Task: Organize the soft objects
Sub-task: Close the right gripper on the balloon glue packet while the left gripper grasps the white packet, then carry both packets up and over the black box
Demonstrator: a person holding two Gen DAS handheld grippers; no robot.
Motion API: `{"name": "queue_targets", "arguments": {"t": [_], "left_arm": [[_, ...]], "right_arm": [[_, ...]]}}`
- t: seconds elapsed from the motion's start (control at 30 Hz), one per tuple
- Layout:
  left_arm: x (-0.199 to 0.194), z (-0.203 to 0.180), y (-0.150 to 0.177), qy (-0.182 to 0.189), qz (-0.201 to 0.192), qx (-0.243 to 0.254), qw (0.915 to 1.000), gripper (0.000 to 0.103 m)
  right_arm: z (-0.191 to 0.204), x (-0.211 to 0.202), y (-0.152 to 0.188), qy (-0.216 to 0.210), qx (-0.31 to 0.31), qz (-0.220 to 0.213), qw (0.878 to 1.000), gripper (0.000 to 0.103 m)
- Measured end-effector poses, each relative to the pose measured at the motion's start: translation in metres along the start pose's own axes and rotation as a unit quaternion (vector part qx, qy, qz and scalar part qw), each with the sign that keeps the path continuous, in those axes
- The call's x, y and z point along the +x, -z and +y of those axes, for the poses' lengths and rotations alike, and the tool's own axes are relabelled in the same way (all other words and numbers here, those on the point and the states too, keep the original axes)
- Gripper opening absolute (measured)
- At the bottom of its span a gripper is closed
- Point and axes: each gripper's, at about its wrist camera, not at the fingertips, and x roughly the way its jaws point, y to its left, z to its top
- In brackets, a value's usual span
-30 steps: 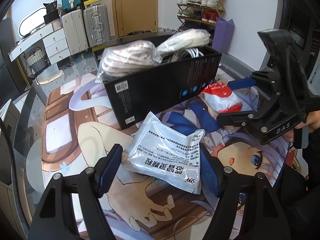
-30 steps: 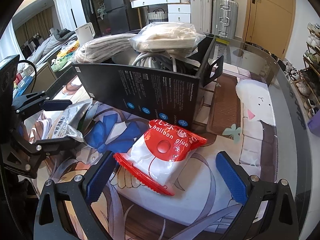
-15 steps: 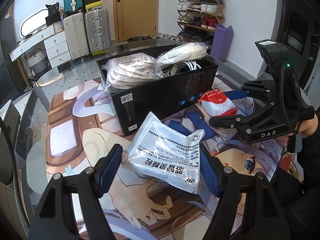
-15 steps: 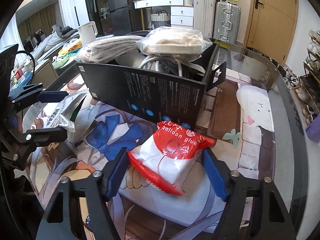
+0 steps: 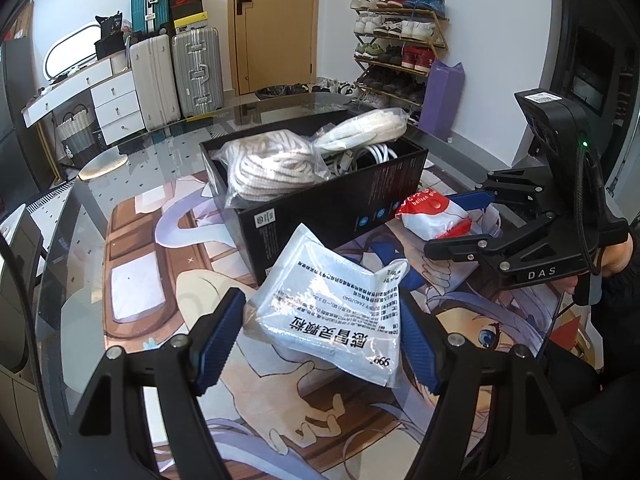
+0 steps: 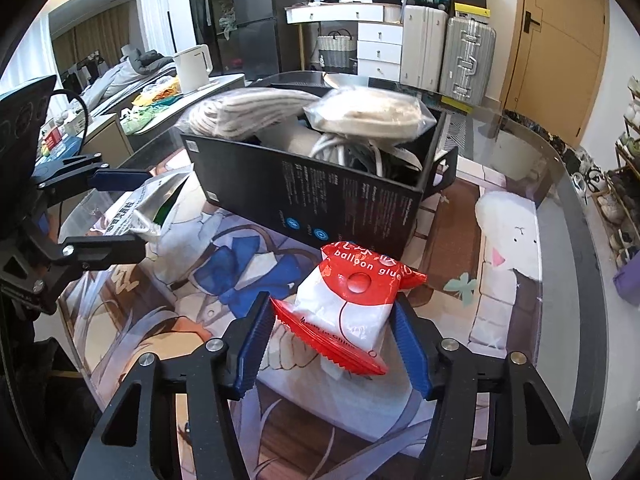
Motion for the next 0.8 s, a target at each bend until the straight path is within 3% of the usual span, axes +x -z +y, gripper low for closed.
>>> {"name": "queue_targets", "arguments": {"t": [0.47,0.8], "left_arm": [[-0.025,0.004,-0.008,-0.008,-0.038,-0.018,0.9991,0.074],[-0.045,0.007,-0.020,-0.026,-0.078,-0.040,0.9958,0.074]], "right_arm": [[0.016,-0.046,-0.008,-0.026,-0.017,-0.053,0.998,0.060],[0.018,-0.073,-0.014,-0.022,-0.018,-0.091,0.995,0.060]]}}
